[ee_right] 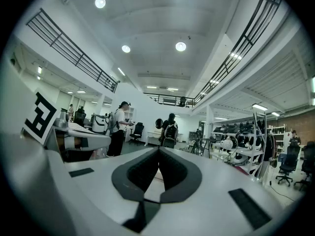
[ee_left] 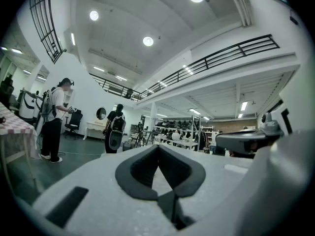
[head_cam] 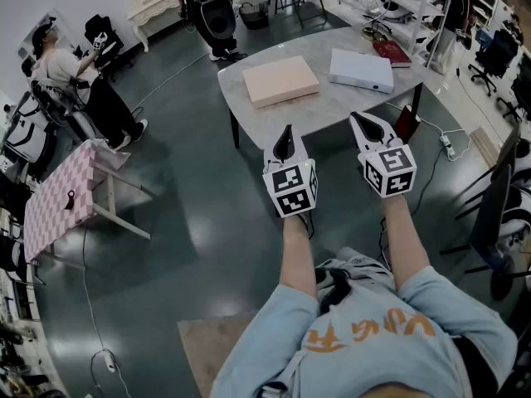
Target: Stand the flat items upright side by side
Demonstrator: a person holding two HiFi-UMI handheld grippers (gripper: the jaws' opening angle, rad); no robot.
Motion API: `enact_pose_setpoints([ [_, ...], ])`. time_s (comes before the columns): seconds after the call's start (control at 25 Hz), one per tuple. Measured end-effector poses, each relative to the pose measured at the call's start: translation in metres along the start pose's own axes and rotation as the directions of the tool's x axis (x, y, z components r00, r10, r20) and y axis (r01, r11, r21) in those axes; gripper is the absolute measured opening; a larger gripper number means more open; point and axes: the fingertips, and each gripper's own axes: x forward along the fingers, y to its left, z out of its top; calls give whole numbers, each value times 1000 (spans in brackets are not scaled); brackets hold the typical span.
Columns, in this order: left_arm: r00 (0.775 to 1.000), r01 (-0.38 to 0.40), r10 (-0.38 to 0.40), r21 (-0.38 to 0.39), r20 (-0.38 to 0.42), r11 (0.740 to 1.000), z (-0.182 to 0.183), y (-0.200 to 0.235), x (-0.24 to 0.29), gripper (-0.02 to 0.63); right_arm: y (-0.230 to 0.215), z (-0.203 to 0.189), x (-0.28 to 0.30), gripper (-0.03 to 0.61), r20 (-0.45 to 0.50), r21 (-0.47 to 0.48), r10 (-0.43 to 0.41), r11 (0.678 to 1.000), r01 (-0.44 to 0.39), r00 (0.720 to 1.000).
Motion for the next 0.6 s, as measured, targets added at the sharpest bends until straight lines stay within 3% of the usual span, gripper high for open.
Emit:
enact_pose_setpoints([
  [0.6,1000,11,-12,-30,-17,999,-8,-7,3,12,-10,-15,-8,3,-40,55,-17,998,19,999],
])
